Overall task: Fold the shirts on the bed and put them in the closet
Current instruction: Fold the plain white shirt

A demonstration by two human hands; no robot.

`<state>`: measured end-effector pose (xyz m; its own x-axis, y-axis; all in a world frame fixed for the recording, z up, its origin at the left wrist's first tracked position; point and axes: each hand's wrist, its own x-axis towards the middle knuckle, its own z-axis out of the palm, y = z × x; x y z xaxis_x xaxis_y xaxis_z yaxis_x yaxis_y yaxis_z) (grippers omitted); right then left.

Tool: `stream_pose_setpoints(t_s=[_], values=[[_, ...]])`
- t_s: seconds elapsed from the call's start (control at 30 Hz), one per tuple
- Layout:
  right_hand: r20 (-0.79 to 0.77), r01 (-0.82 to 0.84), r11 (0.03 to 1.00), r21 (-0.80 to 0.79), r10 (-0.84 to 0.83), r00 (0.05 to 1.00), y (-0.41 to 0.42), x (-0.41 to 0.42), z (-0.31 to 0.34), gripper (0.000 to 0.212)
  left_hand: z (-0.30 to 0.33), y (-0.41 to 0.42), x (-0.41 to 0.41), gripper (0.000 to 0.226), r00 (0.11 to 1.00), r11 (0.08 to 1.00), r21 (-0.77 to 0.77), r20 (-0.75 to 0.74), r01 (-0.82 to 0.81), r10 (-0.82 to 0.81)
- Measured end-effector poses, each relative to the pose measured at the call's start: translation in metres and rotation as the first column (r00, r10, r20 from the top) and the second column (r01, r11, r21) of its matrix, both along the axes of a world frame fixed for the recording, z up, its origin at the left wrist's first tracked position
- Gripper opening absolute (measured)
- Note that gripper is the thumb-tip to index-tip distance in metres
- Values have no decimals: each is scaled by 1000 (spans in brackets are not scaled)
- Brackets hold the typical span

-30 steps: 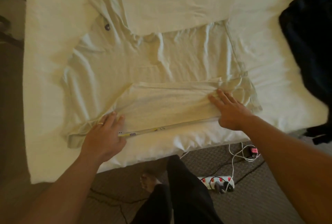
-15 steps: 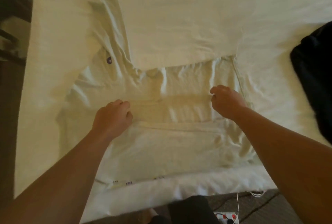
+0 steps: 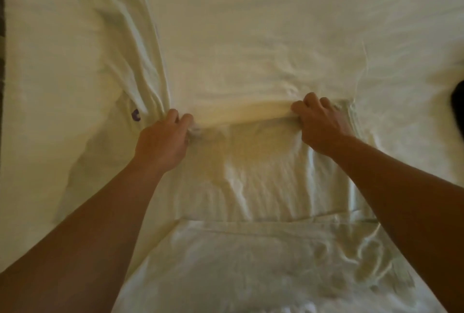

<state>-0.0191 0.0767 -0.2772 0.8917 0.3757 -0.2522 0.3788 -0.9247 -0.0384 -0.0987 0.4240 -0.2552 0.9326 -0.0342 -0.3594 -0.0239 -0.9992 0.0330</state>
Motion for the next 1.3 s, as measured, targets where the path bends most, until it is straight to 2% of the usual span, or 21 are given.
stream_pose_setpoints(t_s=[0.13, 0.27, 0.37, 0.53, 0.7, 0.9, 0.97, 1.07, 1.2, 1.3], values=[[72, 86, 995, -43, -83, 994, -5, 3, 1, 20, -3, 9, 1, 22, 993, 988, 103, 48, -113, 109], [60, 135, 991, -16, -134, 989, -3, 1, 8, 17, 1, 3, -8, 23, 984, 987, 45, 93, -155, 150], [19, 134, 991, -14, -134, 991, -6, -3, 18, 22, 11, 5, -14, 24, 983, 991, 45, 137, -128, 121], [34, 136, 984, -116, -133, 991, -21, -31, 39, 24, 36, 3, -40, 20, 966, 993, 68, 247, -100, 80], [106, 192, 981, -38, -187, 977, -40, -89, 60, 17, 59, -7, -94, 13, 951, 996, 32, 300, -86, 73], [18, 314, 949, 13, -314, 949, -60, -171, 72, 19, 59, -25, -186, 6, 921, 998, 67, 388, 5, -31], [-3, 355, 935, -10, -355, 935, -67, -192, 69, 22, 52, -27, -210, 3, 914, 996, 84, 401, 34, -65], [-6, 358, 930, -79, -360, 933, -75, -214, 63, 24, 42, -32, -237, 11, 927, 990, 128, 361, 56, -99], [45, 349, 930, -117, -346, 937, -78, -226, 57, 21, 30, -35, -248, 14, 926, 980, 185, 352, 72, -134], [76, 397, 915, -72, -392, 917, -82, -230, 54, 24, 26, -35, -250, 4, 924, 990, 141, 377, 9, -62]])
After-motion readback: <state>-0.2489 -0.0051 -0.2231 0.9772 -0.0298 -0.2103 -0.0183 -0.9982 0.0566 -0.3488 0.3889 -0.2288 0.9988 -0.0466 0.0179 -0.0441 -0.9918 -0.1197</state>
